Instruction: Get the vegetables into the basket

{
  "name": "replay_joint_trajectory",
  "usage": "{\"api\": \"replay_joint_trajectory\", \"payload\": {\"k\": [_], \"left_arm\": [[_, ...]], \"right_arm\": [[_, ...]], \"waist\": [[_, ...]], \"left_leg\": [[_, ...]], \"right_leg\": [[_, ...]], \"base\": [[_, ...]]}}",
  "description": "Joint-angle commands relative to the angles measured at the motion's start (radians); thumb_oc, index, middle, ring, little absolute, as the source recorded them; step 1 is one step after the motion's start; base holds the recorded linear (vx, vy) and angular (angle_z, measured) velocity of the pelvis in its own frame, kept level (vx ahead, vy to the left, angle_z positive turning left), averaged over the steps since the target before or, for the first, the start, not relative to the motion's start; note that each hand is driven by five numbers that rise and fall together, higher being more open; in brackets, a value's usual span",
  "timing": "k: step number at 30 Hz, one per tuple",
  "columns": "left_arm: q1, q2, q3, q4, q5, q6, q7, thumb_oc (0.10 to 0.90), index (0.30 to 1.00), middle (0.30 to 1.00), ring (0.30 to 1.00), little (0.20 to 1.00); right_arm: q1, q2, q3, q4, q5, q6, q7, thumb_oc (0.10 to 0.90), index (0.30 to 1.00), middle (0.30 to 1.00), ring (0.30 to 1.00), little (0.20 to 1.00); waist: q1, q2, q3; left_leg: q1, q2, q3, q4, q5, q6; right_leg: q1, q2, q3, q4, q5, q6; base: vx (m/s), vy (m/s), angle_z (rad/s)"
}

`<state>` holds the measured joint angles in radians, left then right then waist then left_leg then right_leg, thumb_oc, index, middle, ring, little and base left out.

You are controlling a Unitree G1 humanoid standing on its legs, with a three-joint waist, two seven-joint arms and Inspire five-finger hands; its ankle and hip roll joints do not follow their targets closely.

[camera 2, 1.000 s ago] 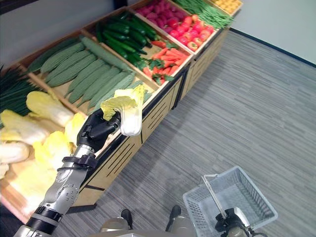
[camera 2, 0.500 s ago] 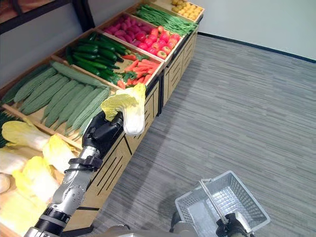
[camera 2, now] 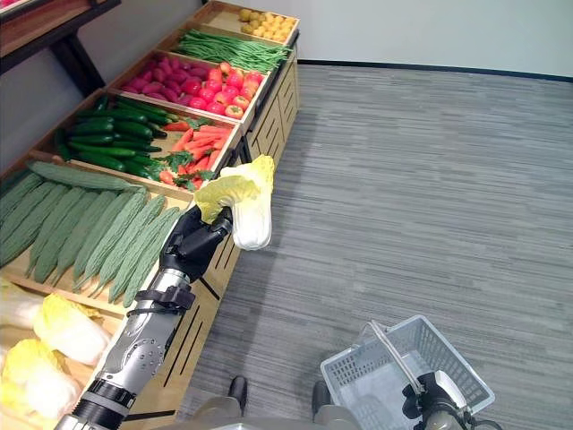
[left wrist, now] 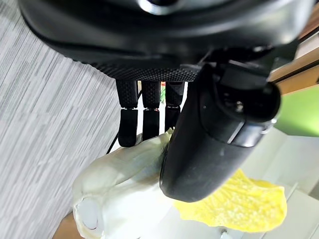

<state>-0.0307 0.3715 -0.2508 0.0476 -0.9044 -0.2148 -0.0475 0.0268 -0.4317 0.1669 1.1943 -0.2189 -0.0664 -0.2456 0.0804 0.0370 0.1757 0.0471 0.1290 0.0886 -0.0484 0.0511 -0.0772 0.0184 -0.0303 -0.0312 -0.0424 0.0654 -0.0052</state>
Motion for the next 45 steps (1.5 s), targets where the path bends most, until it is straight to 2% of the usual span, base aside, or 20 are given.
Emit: {"api": "replay_joint_trajectory", "payload": {"k": [1, 3, 6, 11, 15, 16, 20, 23, 27, 35, 36, 37, 44, 45], "left_arm": [[-0.087, 0.025, 0.060, -0.139, 0.000, -0.101, -0.027, 0.400, 0.300, 0.300, 0.300, 0.300], [-0.076, 0.038, 0.060, -0.141, -0.006, -0.101, -0.032, 0.400, 0.300, 0.300, 0.300, 0.300], [-0.084, 0.053, 0.044, -0.134, -0.008, -0.101, -0.038, 0.400, 0.300, 0.300, 0.300, 0.300], [-0.103, 0.080, 0.010, -0.126, -0.001, -0.092, -0.051, 0.400, 0.300, 0.300, 0.300, 0.300], [-0.116, 0.093, -0.019, -0.114, 0.003, -0.082, -0.054, 0.400, 0.300, 0.300, 0.300, 0.300], [-0.129, 0.122, -0.039, -0.110, 0.026, -0.073, -0.053, 0.400, 0.300, 0.300, 0.300, 0.300], [-0.170, 0.176, -0.085, -0.110, 0.085, -0.055, -0.063, 0.400, 0.300, 0.300, 0.300, 0.300], [-0.207, 0.193, -0.125, -0.100, 0.137, -0.046, -0.070, 0.400, 0.300, 0.300, 0.300, 0.300], [-0.291, 0.199, -0.213, -0.076, 0.224, -0.042, -0.072, 0.400, 0.300, 0.300, 0.300, 0.300], [-0.401, 0.211, -0.328, -0.030, 0.368, -0.047, -0.074, 0.400, 0.300, 0.300, 0.300, 0.300], [-0.419, 0.215, -0.340, -0.021, 0.400, -0.051, -0.069, 0.400, 0.300, 0.300, 0.300, 0.300], [-0.463, 0.218, -0.374, 0.003, 0.494, -0.060, -0.046, 0.400, 0.300, 0.300, 0.300, 0.300], [-0.560, 0.210, -0.465, 0.090, 0.784, -0.069, 0.008, 0.400, 0.300, 0.300, 0.300, 0.300], [-0.561, 0.209, -0.466, 0.092, 0.785, -0.069, 0.010, 0.400, 0.300, 0.300, 0.300, 0.300]], "right_arm": [[-0.047, -0.039, 0.010, -0.034, 0.057, -0.051, -0.033, 0.400, 0.300, 0.300, 0.300, 0.300], [-0.064, -0.037, -0.019, -0.016, 0.093, -0.050, -0.042, 0.400, 0.300, 0.300, 0.300, 0.300], [-0.106, -0.058, -0.047, 0.009, 0.132, -0.049, -0.055, 0.400, 0.300, 0.300, 0.300, 0.300], [-0.166, -0.151, -0.050, -0.040, 0.111, -0.043, -0.070, 0.400, 0.300, 0.300, 0.300, 0.300], [-0.211, -0.191, -0.038, -0.092, 0.113, -0.048, -0.070, 0.400, 0.300, 0.300, 0.300, 0.300], [-0.244, -0.229, -0.016, -0.200, 0.095, -0.052, -0.073, 0.400, 0.300, 0.300, 0.300, 0.300], [-0.271, -0.280, 0.003, -0.471, 0.071, -0.082, -0.065, 0.400, 0.300, 0.300, 0.300, 0.300], [-0.274, -0.291, 0.006, -0.586, 0.089, -0.102, -0.044, 0.400, 0.300, 0.300, 0.300, 0.300], [-0.317, -0.280, 0.026, -0.685, 0.129, -0.139, -0.034, 0.400, 0.300, 0.300, 0.300, 0.300], [-0.457, -0.252, 0.112, -0.684, 0.139, -0.149, -0.029, 0.400, 0.300, 0.300, 0.300, 0.300], [-0.469, -0.248, 0.118, -0.685, 0.140, -0.149, -0.029, 0.400, 0.300, 0.300, 0.300, 0.300], [-0.495, -0.236, 0.136, -0.696, 0.147, -0.153, -0.026, 0.400, 0.300, 0.300, 0.300, 0.300], [-0.546, -0.157, 0.154, -0.775, 0.251, -0.182, -0.019, 0.400, 0.300, 0.300, 0.300, 0.300], [-0.545, -0.157, 0.153, -0.776, 0.251, -0.181, -0.019, 0.400, 0.300, 0.300, 0.300, 0.300]], "waist": [[0.012, -0.052, -0.010], [0.019, -0.060, -0.021], [0.029, -0.067, -0.027], [0.029, -0.077, -0.040], [0.030, -0.079, -0.046], [0.025, -0.079, -0.050], [0.010, -0.076, -0.058], [0.000, -0.073, -0.062], [-0.010, -0.069, -0.072], [-0.008, -0.061, -0.086], [-0.007, -0.060, -0.086], [-0.008, -0.060, -0.089], [-0.013, -0.056, -0.094], [-0.013, -0.056, -0.094]], "left_leg": [[0.012, -0.021, 0.018, -0.019, 0.051, -0.011], [0.032, -0.034, 0.051, -0.037, 0.037, 0.001], [0.033, -0.048, 0.061, -0.039, 0.020, 0.011], [0.042, -0.060, 0.065, -0.039, 0.005, 0.019], [0.050, -0.061, 0.070, -0.039, 0.000, 0.019], [0.055, -0.058, 0.076, -0.039, -0.001, 0.018], [0.065, -0.053, 0.083, -0.039, -0.004, 0.013], [0.071, -0.051, 0.084, -0.039, -0.005, 0.010], [0.074, -0.047, 0.080, -0.039, -0.005, 0.006], [0.078, -0.043, 0.084, -0.039, -0.006, 0.001], [0.078, -0.042, 0.085, -0.039, -0.006, 0.000], [0.079, -0.040, 0.087, -0.039, -0.006, -0.001], [0.082, -0.040, 0.093, -0.039, -0.011, -0.001], [0.082, -0.040, 0.093, -0.039, -0.012, -0.001]], "right_leg": [[0.043, -0.077, -0.054, 0.049, -0.031, 0.112], [0.038, -0.091, -0.033, 0.040, -0.016, 0.127], [0.029, -0.107, -0.024, 0.034, -0.002, 0.141], [0.031, -0.120, -0.027, 0.018, 0.015, 0.152], [0.038, -0.121, -0.027, 0.002, 0.026, 0.154], [0.040, -0.120, -0.024, -0.009, 0.033, 0.155], [0.047, -0.116, -0.022, -0.017, 0.036, 0.153], [0.053, -0.112, -0.023, -0.023, 0.037, 0.152], [0.067, -0.110, -0.033, -0.034, 0.037, 0.151], [0.074, -0.106, -0.036, -0.040, 0.038, 0.150], [0.075, -0.105, -0.036, -0.040, 0.038, 0.150], [0.076, -0.105, -0.037, -0.040, 0.037, 0.150], [0.075, -0.103, -0.033, -0.041, 0.037, 0.152], [0.075, -0.103, -0.033, -0.041, 0.037, 0.152]], "base": [[0.06, 0.217, -0.38], [0.06, 0.235, -0.53], [0.01, 0.114, -0.24], [0.01, 0.051, -0.03], [0.00, 0.000, 0.00], [0.00, 0.000, 0.00], [0.00, -0.007, -0.11], [0.00, -0.006, -0.06], [0.00, 0.000, 0.00], [0.00, 0.000, 0.00], [0.00, 0.000, 0.00], [0.00, 0.000, 0.00], [0.00, -0.002, 0.00], [0.00, 0.000, 0.00]]}}
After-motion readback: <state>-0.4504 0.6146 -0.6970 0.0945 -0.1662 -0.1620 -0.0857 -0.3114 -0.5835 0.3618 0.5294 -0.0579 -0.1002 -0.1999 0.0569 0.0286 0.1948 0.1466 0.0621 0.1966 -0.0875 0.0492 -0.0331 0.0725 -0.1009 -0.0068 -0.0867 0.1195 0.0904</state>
